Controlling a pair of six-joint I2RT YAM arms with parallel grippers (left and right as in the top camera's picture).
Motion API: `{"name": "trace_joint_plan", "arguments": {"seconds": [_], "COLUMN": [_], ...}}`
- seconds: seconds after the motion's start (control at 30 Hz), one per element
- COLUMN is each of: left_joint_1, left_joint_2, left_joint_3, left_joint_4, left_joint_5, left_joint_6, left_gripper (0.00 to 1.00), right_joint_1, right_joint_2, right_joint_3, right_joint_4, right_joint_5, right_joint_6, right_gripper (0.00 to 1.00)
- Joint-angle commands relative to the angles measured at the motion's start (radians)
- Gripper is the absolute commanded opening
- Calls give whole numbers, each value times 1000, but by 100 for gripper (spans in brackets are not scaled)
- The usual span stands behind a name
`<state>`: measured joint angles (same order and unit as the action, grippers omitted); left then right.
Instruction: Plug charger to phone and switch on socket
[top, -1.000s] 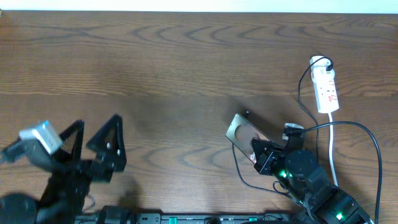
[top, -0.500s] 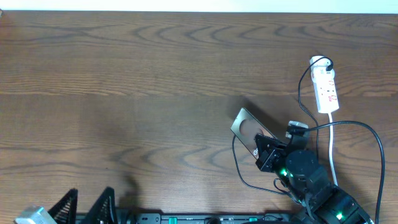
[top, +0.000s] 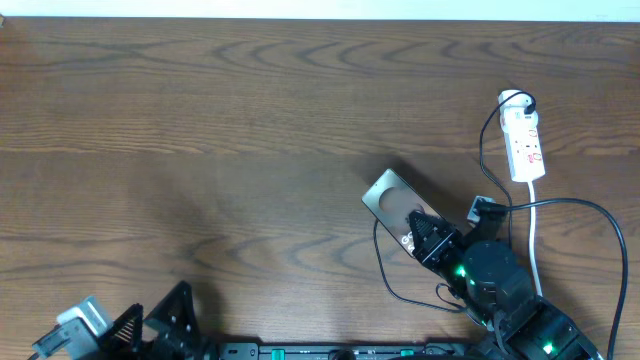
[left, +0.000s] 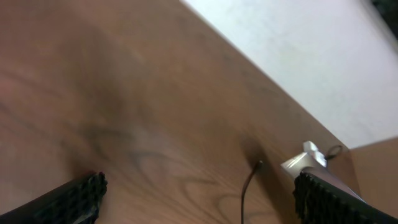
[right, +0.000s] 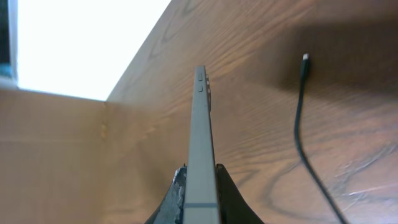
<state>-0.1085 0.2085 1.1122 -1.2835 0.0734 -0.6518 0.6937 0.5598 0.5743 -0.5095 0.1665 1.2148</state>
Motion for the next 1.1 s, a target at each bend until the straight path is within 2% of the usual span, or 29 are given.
{"name": "trace_joint_plan", "arguments": {"seconds": [0.0, 0.23, 0.53, 0.73, 0.9, 1.07], "left_joint_1": [-2, -2, -2, -2, -2, -2], "left_joint_2": [4, 4, 4, 5, 5, 26], "left_joint_3": [-85, -209, -343, -414, -492, -579], "left_joint_4": [-2, 55, 306, 382, 579, 692], "left_joint_5": [-33, -27, 198, 273, 422, 531], "left_joint_6": [-135, -310, -340, -394, -414, -483], "left_gripper": [98, 98, 98, 98, 98, 98], "right_joint_1": [-6, -6, -6, -6, -6, -6], "right_joint_2": [-14, -8, 40, 140, 237, 276], "right_joint_3": [34, 26, 0, 0, 0, 0], "right_joint_4": [51, 125, 298, 367, 453, 489], "right_joint_5": [22, -27, -108, -182, -207, -207], "right_joint_6": [116, 107, -26, -27, -28, -83], "right_gripper": [1, 1, 1, 1, 1, 1]}}
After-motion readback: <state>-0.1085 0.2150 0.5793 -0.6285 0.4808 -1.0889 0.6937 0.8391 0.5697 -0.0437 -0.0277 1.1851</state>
